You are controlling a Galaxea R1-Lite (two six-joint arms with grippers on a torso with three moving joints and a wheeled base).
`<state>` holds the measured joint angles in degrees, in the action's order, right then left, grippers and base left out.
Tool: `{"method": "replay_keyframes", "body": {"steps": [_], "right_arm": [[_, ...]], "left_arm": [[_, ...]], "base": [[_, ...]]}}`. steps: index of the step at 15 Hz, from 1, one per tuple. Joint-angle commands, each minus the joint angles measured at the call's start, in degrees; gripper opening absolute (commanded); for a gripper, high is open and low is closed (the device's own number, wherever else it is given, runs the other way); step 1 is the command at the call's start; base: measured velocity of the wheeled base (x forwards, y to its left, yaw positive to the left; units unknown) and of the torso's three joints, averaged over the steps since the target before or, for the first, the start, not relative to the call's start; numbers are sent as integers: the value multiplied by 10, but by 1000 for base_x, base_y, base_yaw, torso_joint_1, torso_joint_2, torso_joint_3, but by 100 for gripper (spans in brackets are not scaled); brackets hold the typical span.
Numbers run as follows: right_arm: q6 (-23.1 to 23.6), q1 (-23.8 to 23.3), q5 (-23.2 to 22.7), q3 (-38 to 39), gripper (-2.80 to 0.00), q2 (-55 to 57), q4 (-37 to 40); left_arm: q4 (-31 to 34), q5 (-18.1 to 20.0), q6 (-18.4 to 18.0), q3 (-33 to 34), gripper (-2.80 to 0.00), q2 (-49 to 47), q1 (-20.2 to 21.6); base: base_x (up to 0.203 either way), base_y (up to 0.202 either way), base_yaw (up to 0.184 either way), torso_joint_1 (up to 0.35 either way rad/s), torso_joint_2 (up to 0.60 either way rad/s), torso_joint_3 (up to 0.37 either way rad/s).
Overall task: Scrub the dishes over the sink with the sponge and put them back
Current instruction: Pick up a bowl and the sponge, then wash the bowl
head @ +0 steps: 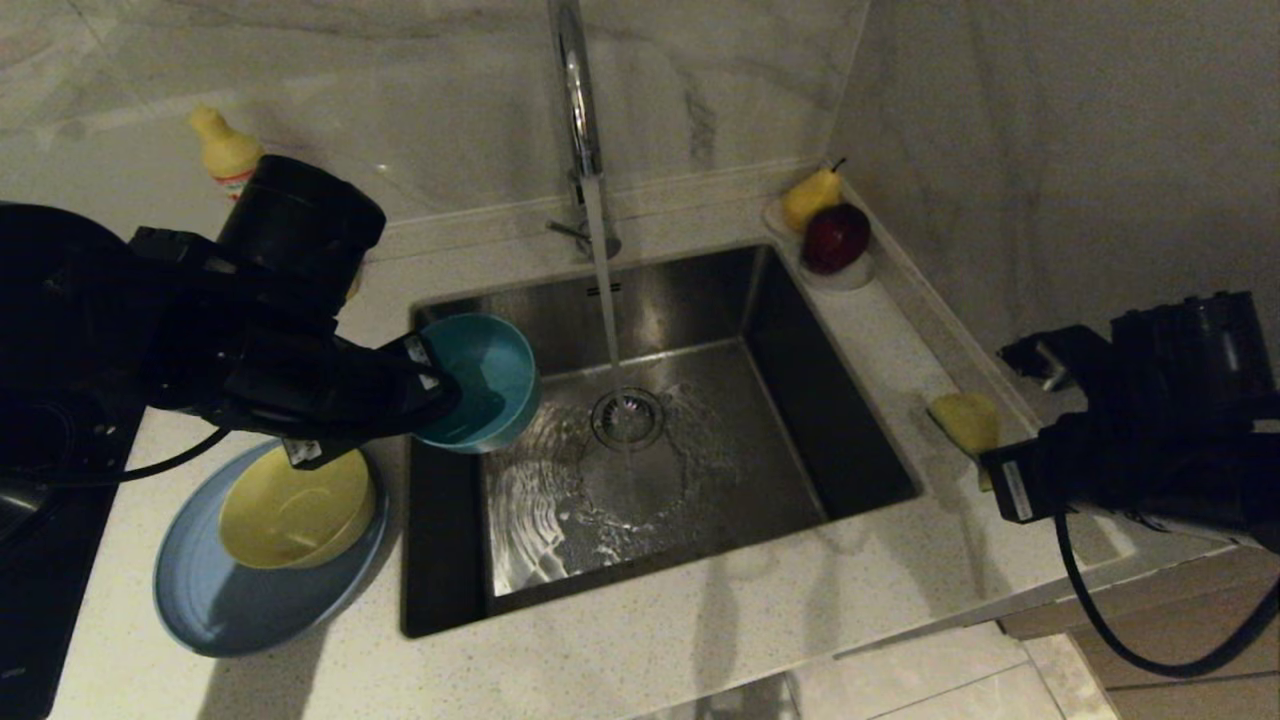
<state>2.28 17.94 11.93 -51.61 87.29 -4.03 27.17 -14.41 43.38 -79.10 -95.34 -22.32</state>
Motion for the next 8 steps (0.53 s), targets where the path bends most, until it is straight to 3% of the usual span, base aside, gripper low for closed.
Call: {"method": "replay_keyframes", "body": {"steps": [1,8], "right_arm": [[-1,17,-15,-1,-280,-65,23],[-33,59,-36,3,-280,-124,59]], "left_arm": [[0,-2,1,-5,-280,-21,0],[7,-1,1,-123,-280,-145,-18]], "base": [[0,0,0,0,0,0],[0,0,0,0,0,0]]}}
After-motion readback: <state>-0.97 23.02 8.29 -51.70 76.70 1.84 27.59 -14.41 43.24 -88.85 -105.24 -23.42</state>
